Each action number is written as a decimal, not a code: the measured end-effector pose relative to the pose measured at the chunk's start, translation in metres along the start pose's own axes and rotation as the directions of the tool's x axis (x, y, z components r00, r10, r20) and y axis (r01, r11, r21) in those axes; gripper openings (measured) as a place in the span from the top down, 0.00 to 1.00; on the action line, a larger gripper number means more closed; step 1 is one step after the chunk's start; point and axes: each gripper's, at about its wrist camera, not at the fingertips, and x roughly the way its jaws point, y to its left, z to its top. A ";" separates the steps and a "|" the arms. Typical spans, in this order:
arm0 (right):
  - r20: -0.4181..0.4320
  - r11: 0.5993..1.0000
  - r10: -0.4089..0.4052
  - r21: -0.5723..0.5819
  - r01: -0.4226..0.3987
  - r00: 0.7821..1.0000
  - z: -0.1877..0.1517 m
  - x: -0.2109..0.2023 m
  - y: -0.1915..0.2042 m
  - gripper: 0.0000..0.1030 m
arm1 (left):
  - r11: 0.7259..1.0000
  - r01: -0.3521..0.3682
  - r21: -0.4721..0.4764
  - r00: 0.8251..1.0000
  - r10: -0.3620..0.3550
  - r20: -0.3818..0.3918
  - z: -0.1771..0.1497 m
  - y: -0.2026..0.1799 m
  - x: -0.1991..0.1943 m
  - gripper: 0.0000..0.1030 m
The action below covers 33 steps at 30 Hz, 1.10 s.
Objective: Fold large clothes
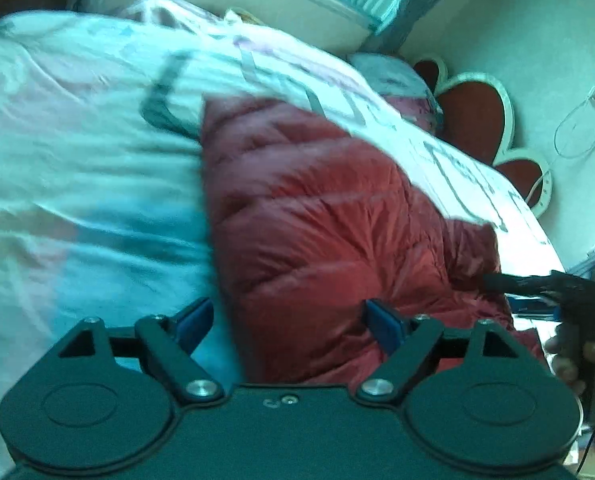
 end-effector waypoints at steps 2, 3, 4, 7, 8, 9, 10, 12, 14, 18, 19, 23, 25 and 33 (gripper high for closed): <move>0.050 1.000 0.015 -0.021 -0.014 0.999 0.010 -0.018 0.002 0.23 | 0.999 -0.024 0.027 0.998 0.022 0.055 0.011 -0.001 -0.013 0.26; 0.067 0.999 0.032 -0.037 -0.029 0.997 0.017 -0.023 0.008 0.23 | 0.998 -0.031 0.050 0.996 0.027 0.080 0.018 -0.004 -0.015 0.27; 0.086 0.997 0.043 -0.068 -0.037 0.995 0.025 -0.024 0.016 0.25 | 0.996 -0.032 0.079 0.995 0.024 0.099 0.029 -0.011 -0.013 0.31; 0.065 0.980 0.047 -0.199 -0.034 0.997 0.047 0.000 0.052 0.63 | 0.989 -0.017 0.148 0.994 0.000 0.111 0.054 -0.032 0.006 0.43; 0.047 0.973 0.047 -0.230 -0.036 0.998 0.051 0.012 0.061 0.71 | 0.986 -0.008 0.167 0.994 -0.010 0.110 0.061 -0.039 0.016 0.49; 0.027 0.966 0.046 -0.256 -0.038 0.999 0.052 0.024 0.068 0.75 | 0.982 0.002 0.190 0.995 -0.021 0.102 0.067 -0.047 0.025 0.51; 0.003 0.958 0.035 -0.284 -0.033 0.999 0.052 0.038 0.074 0.78 | 0.976 0.007 0.216 0.995 -0.029 0.098 0.072 -0.053 0.034 0.53; -0.015 0.940 -0.005 -0.341 0.000 1.000 0.048 0.059 0.078 0.78 | 0.966 0.011 0.260 0.995 -0.037 0.097 0.081 -0.062 0.053 0.53; -0.020 0.937 -0.064 -0.345 0.053 0.998 0.044 0.074 0.070 0.78 | 0.969 0.022 0.247 0.998 -0.034 0.047 0.088 -0.061 0.078 0.53; -0.033 0.951 -0.144 -0.279 0.129 0.989 0.031 0.093 0.032 0.78 | 0.978 0.054 0.203 0.999 -0.054 -0.005 0.085 -0.050 0.104 0.53; -0.034 0.955 -0.148 -0.264 0.134 0.988 0.028 0.096 0.025 0.78 | 0.979 0.058 0.196 0.998 -0.057 -0.008 0.084 -0.048 0.106 0.53; -0.028 0.963 -0.149 -0.230 0.138 0.988 0.022 0.097 0.016 0.78 | 0.978 0.059 0.202 0.998 -0.057 -0.016 0.079 -0.045 0.111 0.53; -0.029 0.963 -0.153 -0.229 0.142 0.988 0.022 0.092 0.018 0.78 | 0.977 0.049 0.207 0.999 -0.047 -0.014 0.079 -0.048 0.109 0.55; 0.049 0.949 -0.082 -0.300 0.094 0.995 0.019 0.019 0.068 0.37 | 0.982 0.046 0.181 0.995 -0.062 0.084 0.045 -0.077 0.021 0.55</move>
